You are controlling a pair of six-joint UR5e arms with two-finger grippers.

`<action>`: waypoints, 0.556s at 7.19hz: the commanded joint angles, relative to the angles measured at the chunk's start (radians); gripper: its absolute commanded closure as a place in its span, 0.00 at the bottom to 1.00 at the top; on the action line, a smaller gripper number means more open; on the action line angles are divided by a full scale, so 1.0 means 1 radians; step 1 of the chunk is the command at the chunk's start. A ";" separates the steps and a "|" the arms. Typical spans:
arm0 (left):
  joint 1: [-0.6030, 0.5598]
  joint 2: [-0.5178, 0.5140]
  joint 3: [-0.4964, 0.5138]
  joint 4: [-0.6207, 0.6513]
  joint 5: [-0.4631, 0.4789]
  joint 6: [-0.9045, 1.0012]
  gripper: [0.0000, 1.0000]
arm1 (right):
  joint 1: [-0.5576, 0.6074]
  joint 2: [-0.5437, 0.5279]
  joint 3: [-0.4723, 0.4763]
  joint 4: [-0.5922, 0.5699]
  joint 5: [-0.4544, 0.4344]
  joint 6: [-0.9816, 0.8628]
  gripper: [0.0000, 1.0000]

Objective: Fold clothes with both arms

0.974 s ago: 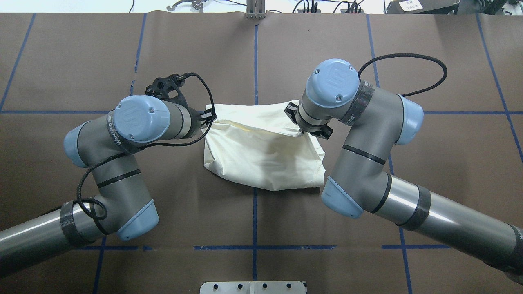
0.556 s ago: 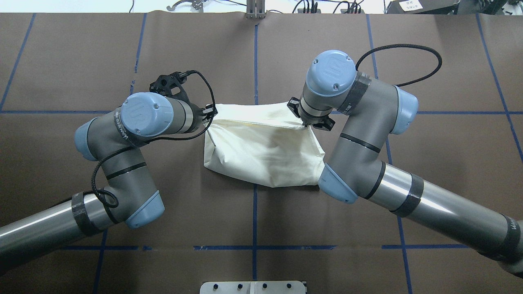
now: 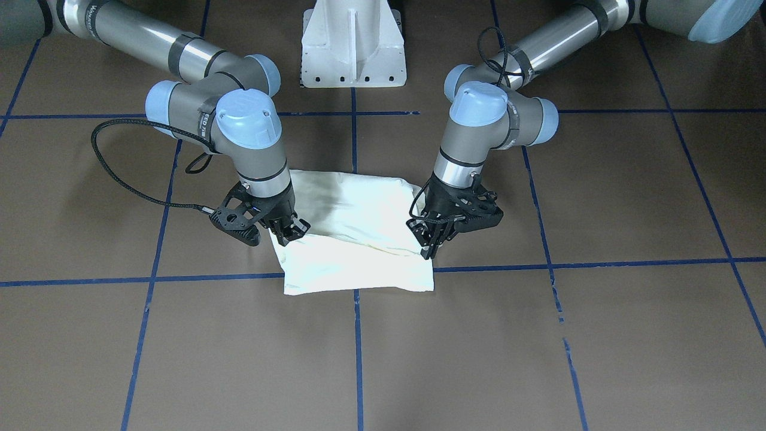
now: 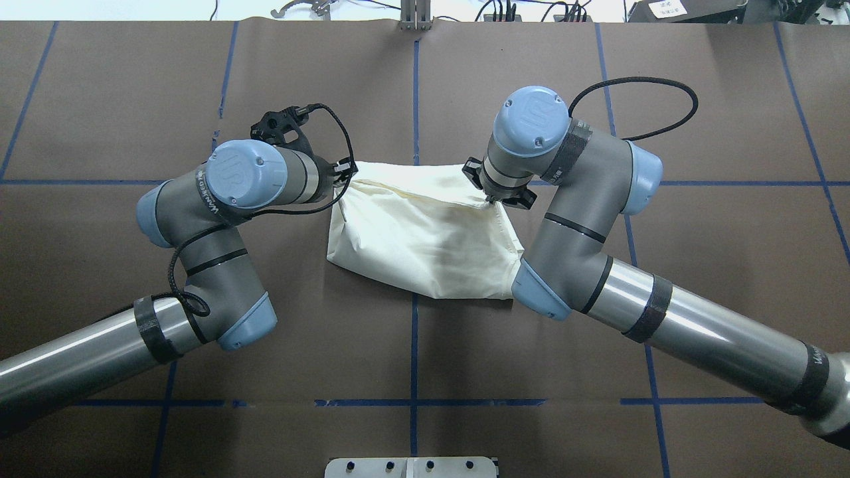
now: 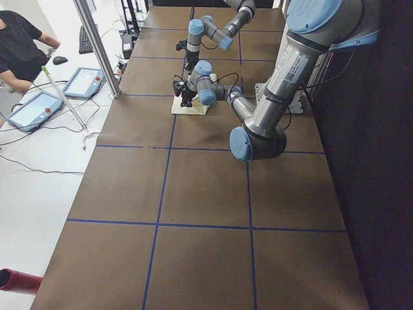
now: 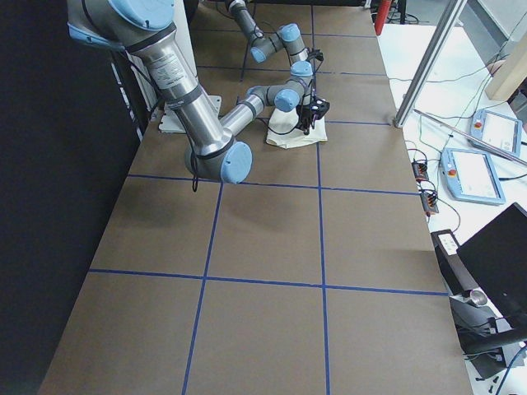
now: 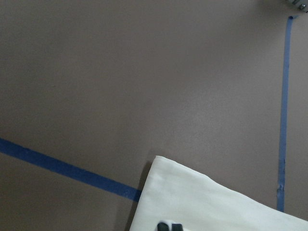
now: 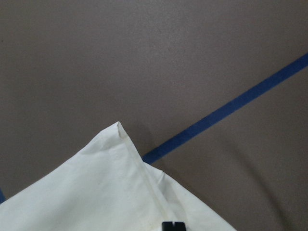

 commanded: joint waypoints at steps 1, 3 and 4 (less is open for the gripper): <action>-0.028 0.067 -0.078 -0.100 -0.014 0.034 0.61 | 0.000 0.002 -0.006 0.005 0.002 0.001 1.00; -0.035 0.145 -0.110 -0.157 -0.107 0.036 1.00 | 0.000 0.002 -0.004 0.005 0.003 -0.001 1.00; -0.029 0.187 -0.104 -0.266 -0.120 0.036 1.00 | 0.000 0.002 0.000 0.007 0.005 -0.001 1.00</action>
